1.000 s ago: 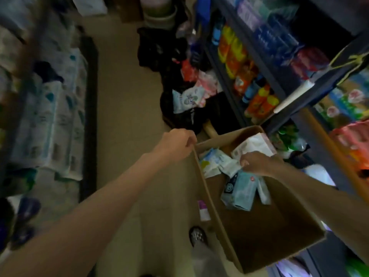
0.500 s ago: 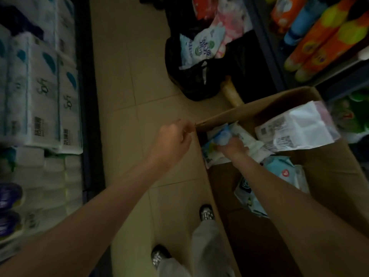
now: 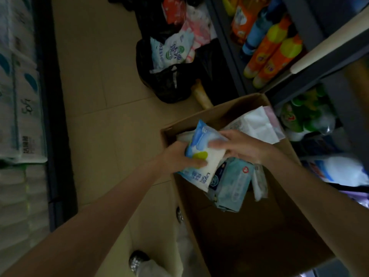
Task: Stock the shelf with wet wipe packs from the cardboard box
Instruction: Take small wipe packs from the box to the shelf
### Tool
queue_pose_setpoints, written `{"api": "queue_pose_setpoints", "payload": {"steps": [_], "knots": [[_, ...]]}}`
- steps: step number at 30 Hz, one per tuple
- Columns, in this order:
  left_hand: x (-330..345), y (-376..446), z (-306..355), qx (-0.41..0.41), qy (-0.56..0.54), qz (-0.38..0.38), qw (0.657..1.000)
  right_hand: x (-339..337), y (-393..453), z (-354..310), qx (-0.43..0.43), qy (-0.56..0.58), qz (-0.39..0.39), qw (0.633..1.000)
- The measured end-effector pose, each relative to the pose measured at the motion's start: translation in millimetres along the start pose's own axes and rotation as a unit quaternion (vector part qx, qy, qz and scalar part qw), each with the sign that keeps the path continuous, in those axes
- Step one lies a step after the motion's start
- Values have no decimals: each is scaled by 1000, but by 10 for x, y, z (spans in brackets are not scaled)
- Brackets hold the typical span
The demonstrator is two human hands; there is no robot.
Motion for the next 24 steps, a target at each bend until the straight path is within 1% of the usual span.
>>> {"api": "queue_pose_setpoints", "payload": {"steps": [1, 2, 3, 4, 5, 6, 7, 8, 9, 10, 11, 13, 14, 16, 19, 21, 22, 24], "knots": [[-40, 8, 36, 14, -49, 22, 998, -83, 42, 18, 0, 78, 23, 997], [-127, 6, 71, 29, -82, 52, 995, -206, 113, 59, -4, 144, 62, 988], [-257, -6, 82, 42, -106, 91, 989, -320, 213, 124, -3, 182, 109, 977], [-418, -37, 97, 54, -115, 137, 982, -408, 330, 218, 9, 173, 158, 972], [-592, -81, 104, 64, -114, 188, 973, -425, 462, 327, 36, 132, 189, 972], [-759, -132, 93, 72, -111, 237, 962, -387, 613, 450, 76, 48, 202, 975], [-907, -182, 75, 77, -111, 280, 950, -320, 773, 591, 123, -62, 204, 969], [-1024, -228, 53, 82, -111, 310, 941, -231, 925, 711, 157, -156, 201, 954], [-1108, -258, 34, 87, -110, 328, 934, -127, 1078, 800, 167, -223, 198, 940], [-1162, -278, 19, 91, -110, 339, 930, -27, 1182, 870, 174, -242, 204, 933], [-1199, -288, -2, 94, -112, 347, 926, 48, 1260, 912, 173, -227, 225, 932], [-1217, -294, -29, 98, -116, 355, 923, 97, 1295, 900, 150, -188, 302, 922], [-1201, -296, -36, 98, -112, 355, 923, 112, 1283, 890, 153, -171, 321, 919], [-1141, -309, -66, 91, -93, 350, 928, 146, 1218, 794, 143, -130, 309, 931], [-1019, -332, -128, 80, -78, 335, 936, 7, 767, 449, 98, 31, 301, 948], [-990, -369, -168, 61, -101, 344, 931, -127, 313, 212, 64, 123, 327, 935], [-973, -386, -171, 52, -128, 348, 927, -173, 86, 95, 28, 158, 354, 921], [-901, -391, -134, 41, -178, 339, 923, -168, -305, -103, -62, 189, 410, 890]]}}
Point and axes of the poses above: each hand's wrist, its own y-axis towards the middle knuckle, its own x-axis out of the palm, z = x × y, the point moved 9 cm from there along y, towards the middle knuckle, and after that the axes turned 7 degrees about x, right-handed, at the moved point
